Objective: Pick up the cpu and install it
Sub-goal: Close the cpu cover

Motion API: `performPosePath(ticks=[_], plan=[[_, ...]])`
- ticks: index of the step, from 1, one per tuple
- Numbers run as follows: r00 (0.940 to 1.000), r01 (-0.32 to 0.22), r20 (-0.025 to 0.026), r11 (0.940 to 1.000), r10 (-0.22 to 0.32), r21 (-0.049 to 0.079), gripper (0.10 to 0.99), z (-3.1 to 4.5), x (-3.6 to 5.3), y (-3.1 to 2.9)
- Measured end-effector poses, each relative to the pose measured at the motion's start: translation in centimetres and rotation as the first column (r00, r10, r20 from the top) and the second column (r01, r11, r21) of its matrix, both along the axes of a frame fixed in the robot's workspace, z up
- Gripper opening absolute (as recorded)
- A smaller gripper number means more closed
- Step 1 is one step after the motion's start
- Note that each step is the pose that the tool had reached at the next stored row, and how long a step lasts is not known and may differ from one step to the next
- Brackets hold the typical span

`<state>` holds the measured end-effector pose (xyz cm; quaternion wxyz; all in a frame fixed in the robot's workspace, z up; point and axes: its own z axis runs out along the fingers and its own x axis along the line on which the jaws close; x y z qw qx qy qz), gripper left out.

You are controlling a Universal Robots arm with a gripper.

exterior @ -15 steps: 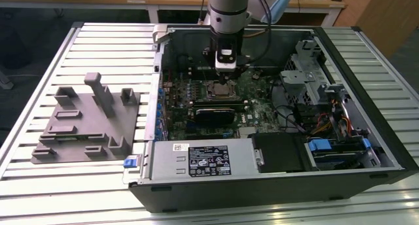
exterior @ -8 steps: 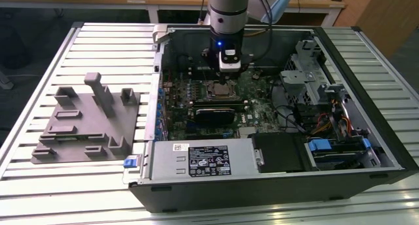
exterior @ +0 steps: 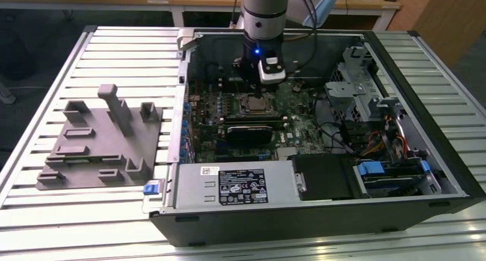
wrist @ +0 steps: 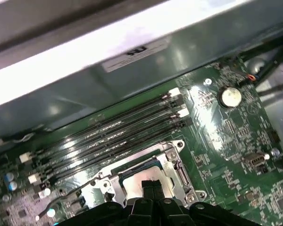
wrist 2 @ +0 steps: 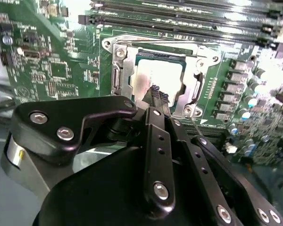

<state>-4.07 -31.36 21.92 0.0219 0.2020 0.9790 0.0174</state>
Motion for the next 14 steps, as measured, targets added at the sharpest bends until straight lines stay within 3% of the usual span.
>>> performPosePath(ticks=[3, 7, 14], plan=[[0.9987, -0.051, 0.0, 0.9987, 0.051, -0.002, 0.106, -0.02, 0.0, 0.0], [0.9926, -0.121, -0.0003, 0.9926, 0.121, -0.005, 0.106, -0.05, 0.0, 0.0], [0.9708, -0.24, -0.0016, 0.9707, 0.24, -0.012, 0.106, -0.12, 0.0, 0.01]])
